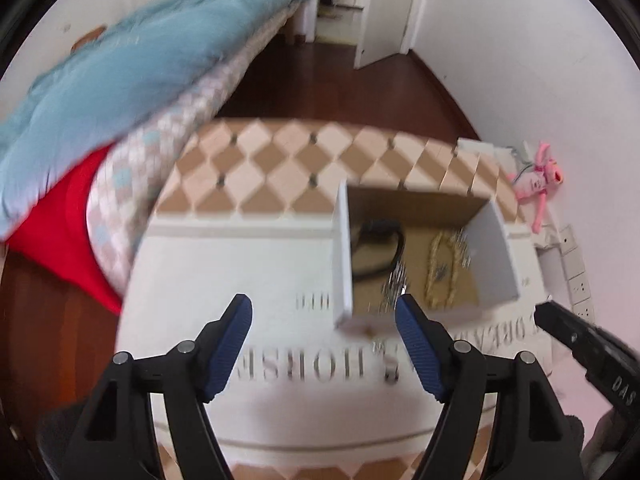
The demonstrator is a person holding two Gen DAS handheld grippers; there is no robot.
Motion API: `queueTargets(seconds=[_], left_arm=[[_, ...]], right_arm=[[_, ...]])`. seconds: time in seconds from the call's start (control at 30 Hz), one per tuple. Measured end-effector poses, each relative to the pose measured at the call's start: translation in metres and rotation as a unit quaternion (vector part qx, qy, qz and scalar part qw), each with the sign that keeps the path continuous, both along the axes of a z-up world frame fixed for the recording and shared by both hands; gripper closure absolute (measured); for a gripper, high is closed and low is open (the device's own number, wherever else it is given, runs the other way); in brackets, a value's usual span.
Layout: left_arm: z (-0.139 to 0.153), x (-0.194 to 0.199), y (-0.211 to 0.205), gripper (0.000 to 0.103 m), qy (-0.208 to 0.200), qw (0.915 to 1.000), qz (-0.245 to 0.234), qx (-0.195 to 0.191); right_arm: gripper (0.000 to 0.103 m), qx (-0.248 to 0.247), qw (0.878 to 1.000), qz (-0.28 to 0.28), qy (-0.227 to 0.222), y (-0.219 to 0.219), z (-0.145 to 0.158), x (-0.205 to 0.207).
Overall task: Organize jewelry
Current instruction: 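Close the left tool on a small gold earring while the right tool holds the black ring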
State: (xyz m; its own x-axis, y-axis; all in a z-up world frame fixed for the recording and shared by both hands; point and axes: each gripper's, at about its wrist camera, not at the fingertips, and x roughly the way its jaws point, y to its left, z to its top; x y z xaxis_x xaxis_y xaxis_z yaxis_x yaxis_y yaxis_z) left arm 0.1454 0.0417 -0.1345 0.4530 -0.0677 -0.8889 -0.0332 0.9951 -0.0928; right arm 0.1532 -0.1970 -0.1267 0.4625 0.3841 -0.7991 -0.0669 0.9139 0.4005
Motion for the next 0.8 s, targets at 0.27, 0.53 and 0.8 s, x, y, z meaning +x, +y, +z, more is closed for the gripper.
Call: queueTargets(seconds=[0.27,0.53,0.8], left_arm=[[-0.066,0.000,-0.030,0.032,0.070,0.9971,-0.017,-0.024],[-0.096,0.008,-0.055,0.034,0.079,0.9964,-0.031,0.003],[-0.094,0.005,-0.068,0.098,0.061,0.9951,-0.069,0.034]], right_arm=[[0.090,-0.022,0.998,-0.029,0.057,-0.010,-0.066,-0.035],[0.090,-0.038,0.996,-0.053,0.062,-0.022,-0.083,-0.036],[0.089,-0.040,0.995,-0.063,0.060,-0.023,-0.081,-0.030]])
